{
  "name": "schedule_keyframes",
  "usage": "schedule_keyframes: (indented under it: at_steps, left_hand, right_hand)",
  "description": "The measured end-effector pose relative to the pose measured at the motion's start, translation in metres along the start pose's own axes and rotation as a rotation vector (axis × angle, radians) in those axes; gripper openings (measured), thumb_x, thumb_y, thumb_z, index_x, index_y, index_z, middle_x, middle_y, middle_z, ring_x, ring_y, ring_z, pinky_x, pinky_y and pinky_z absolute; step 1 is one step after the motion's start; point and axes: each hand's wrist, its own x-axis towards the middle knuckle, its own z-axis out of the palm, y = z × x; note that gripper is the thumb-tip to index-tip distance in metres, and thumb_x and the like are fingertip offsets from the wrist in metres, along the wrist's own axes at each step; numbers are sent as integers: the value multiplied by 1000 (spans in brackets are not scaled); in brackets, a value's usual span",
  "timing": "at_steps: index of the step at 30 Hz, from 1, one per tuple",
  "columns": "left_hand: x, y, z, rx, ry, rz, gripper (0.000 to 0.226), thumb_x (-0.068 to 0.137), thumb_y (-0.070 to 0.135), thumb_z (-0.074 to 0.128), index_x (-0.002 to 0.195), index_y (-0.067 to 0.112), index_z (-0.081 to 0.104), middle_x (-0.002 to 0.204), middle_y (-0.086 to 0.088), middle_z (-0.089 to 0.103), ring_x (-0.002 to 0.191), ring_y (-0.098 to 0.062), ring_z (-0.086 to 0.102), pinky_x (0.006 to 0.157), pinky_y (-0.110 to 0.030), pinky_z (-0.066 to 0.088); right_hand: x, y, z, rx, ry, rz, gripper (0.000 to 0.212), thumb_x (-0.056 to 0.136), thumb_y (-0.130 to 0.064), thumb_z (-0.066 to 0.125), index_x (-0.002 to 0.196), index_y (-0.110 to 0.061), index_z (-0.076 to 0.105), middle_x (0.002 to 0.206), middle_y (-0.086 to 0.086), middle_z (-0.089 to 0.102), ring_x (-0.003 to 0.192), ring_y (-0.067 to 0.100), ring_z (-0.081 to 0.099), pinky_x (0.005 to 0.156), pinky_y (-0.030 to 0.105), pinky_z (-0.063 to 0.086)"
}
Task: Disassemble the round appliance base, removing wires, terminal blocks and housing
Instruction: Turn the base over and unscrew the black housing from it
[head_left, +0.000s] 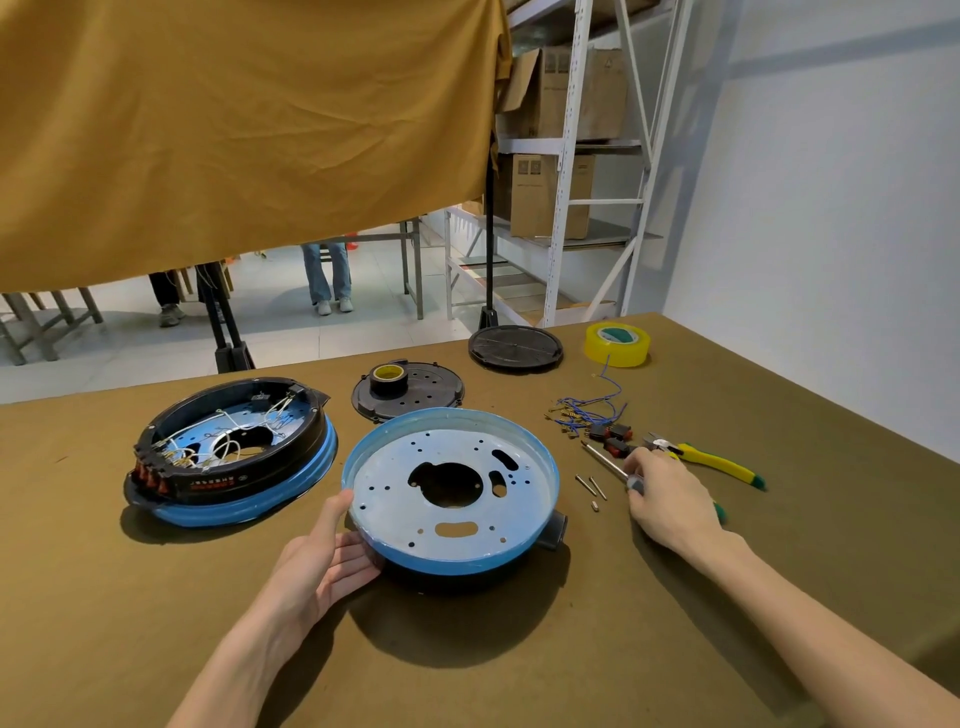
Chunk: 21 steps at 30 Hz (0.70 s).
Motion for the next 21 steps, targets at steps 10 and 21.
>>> schedule_keyframes:
  at_steps: [10,21]
  left_hand:
    - [3,-2,-1,-1,6,-9,90,77,63,70,133,-5,53,106,-21,72,94,-31,73,67,-35,62]
    - [6,-3,-4,-9,-18,-23,84,83,62,69,132,-5,53,106,-22,72,96,-31,74,67,-34,62]
  right_hand:
    - [8,-41,15,29,-2,-96,33,96,-47,61,120,-25,67,119,0,60,110,18,59,89,34,51]
    - [20,-36,9,-21,-67,-39,12,91,-37,69,98,-29,75,109,0,65,96,17,61,83,36,56]
